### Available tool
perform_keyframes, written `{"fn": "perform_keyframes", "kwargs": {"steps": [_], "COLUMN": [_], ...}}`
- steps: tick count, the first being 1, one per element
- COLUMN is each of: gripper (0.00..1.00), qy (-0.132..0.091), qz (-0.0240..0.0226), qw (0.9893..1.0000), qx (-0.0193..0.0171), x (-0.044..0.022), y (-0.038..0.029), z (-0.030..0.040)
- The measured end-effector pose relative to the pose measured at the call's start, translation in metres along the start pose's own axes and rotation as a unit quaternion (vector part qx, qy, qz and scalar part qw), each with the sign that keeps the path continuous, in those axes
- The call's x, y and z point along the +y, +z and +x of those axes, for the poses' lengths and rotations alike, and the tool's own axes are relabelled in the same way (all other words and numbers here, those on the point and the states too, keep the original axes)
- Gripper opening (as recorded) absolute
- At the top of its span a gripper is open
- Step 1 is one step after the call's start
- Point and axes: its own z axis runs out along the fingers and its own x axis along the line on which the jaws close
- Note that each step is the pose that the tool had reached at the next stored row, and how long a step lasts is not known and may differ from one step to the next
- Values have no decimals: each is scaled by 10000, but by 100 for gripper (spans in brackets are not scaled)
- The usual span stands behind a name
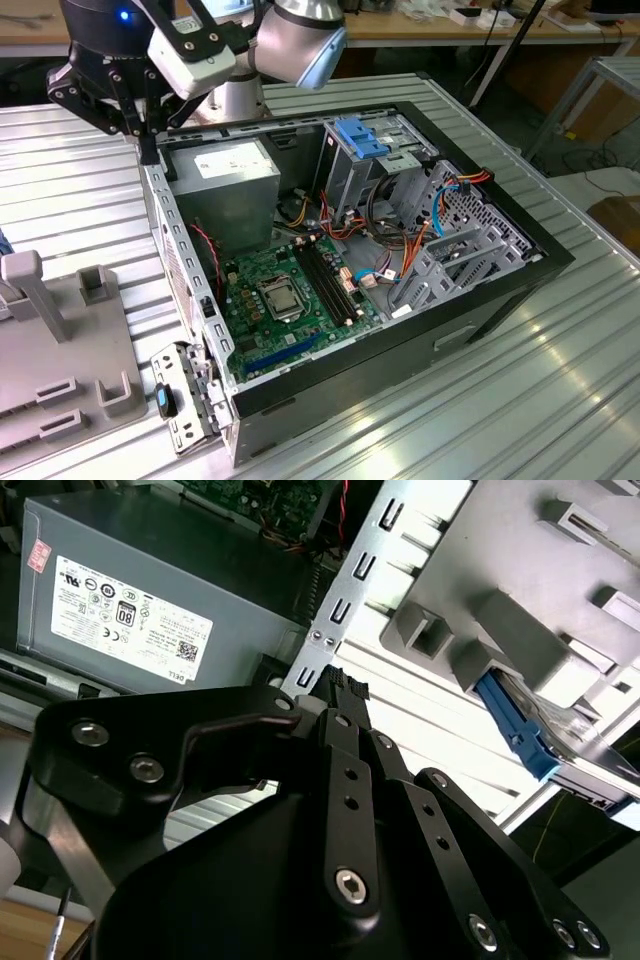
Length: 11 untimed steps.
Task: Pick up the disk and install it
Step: 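Reach for the disk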
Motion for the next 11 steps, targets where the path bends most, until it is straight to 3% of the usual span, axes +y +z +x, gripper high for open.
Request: {"fn": "perform_keyframes", "kwargs": {"steps": [11], "gripper": [11], "qy": [0], "qz": [-1], "qw": [10000], "qx": [-1], "x": [-13], "y": [-4], "z": [167]}}
